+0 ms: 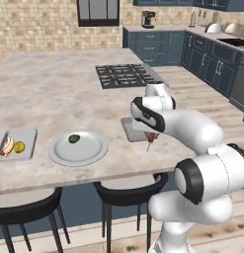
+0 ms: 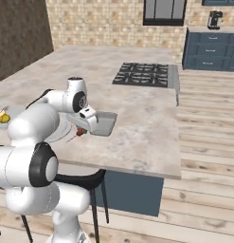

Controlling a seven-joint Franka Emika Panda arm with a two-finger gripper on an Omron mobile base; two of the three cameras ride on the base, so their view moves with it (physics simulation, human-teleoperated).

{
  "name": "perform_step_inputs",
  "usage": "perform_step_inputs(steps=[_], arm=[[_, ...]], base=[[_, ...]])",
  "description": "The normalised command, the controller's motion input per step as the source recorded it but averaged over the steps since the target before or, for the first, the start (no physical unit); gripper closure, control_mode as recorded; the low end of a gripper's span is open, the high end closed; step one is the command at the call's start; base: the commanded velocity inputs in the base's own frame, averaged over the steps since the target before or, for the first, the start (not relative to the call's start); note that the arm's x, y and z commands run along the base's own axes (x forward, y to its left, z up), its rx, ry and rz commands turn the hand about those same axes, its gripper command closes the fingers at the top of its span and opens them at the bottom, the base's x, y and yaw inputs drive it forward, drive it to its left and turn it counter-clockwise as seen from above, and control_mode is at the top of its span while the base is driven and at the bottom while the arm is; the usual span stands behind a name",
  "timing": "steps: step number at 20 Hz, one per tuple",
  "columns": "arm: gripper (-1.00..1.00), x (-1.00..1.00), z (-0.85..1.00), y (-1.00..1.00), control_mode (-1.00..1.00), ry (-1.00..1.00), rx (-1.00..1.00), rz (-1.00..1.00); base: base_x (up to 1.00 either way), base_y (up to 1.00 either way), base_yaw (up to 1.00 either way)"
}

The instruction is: Place one cooked food and one vegetable from the large plate to each tupperware container.

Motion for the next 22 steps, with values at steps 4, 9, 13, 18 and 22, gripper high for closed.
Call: perform_step_inputs(steps=[4,9,13,18,22], arm=[[1.0,0.0,0.0,0.0,1.0,0.0,0.0,0.0],[1.0,0.0,0.0,0.0,1.0,0.0,0.0,0.0],[1.0,0.0,0.0,0.0,1.0,0.0,0.0,0.0],[1.0,0.0,0.0,0.0,1.0,0.0,0.0,0.0],[1.0,0.0,0.0,0.0,1.0,0.0,0.0,0.0]], base=[[0.16,-0.22,0.0],[0.36,0.03,0.0],[0.48,0.19,0.0],[0.54,0.18,0.0],[0.35,0.05,0.0]])
